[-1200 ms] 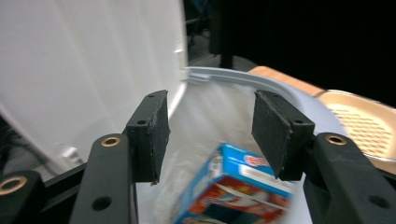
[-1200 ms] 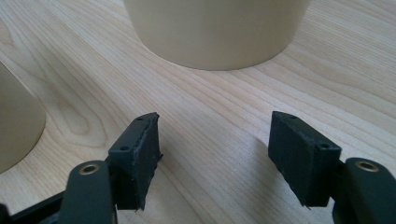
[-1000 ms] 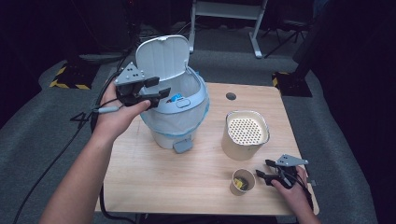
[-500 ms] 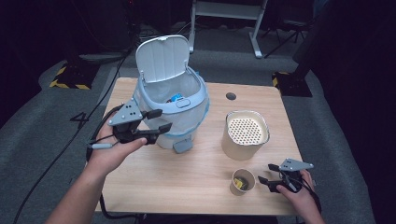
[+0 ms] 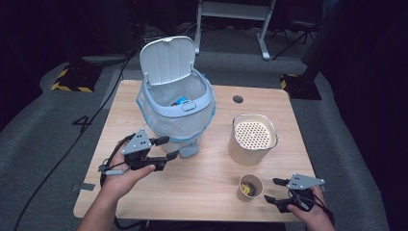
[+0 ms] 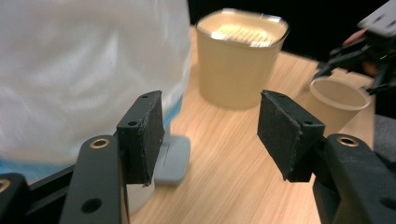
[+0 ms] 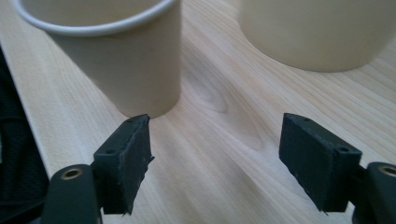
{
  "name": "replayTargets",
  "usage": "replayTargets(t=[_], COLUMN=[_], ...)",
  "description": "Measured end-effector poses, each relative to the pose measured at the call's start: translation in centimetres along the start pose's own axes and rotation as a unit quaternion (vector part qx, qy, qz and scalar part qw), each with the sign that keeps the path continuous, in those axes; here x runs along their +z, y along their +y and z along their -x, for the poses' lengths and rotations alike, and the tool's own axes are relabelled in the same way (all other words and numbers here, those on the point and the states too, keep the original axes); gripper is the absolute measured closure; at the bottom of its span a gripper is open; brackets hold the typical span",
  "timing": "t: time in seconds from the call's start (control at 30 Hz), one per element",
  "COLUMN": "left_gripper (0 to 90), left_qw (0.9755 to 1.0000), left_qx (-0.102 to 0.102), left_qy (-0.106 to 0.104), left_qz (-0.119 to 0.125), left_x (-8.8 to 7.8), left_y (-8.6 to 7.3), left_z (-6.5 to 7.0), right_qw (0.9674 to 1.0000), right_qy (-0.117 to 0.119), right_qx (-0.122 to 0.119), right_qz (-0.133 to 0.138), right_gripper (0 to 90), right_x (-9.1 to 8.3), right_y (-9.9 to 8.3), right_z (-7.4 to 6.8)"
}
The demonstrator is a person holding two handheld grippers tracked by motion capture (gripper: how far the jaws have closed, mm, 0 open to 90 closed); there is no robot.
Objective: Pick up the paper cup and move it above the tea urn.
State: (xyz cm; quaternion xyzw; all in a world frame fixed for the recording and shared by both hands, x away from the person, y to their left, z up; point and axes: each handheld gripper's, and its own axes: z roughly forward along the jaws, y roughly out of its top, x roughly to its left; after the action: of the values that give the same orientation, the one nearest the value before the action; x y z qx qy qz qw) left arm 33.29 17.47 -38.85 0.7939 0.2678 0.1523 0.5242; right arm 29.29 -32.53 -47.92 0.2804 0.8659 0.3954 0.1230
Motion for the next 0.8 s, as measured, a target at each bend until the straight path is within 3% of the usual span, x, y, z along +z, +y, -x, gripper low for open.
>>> replayTargets(t=[0.23,0.63,0.8], left_gripper=[41.3,41.3,41.1], left_qw=[0.9992,0.9972,0.9951], left_qx=[0.000,-0.021,-0.029], left_qy=[0.003,0.005,0.004], left_qz=[-0.041,-0.071,-0.094], left_x=[1.5,2.7,3.4], left_y=[-2.1,-6.0,-7.5], left_z=[-0.1,-0.1,-0.3], right_qw=[0.9999,0.9993,0.9986], right_qy=[0.005,0.024,0.032], right_qx=[-0.010,0.002,0.001], right_qz=[0.009,0.028,0.041], right_gripper=[22.1,17.8,18.7], right_x=[0.4,1.7,2.3], right_y=[0.1,0.4,0.9], right_z=[-1.2,-2.4,-3.0])
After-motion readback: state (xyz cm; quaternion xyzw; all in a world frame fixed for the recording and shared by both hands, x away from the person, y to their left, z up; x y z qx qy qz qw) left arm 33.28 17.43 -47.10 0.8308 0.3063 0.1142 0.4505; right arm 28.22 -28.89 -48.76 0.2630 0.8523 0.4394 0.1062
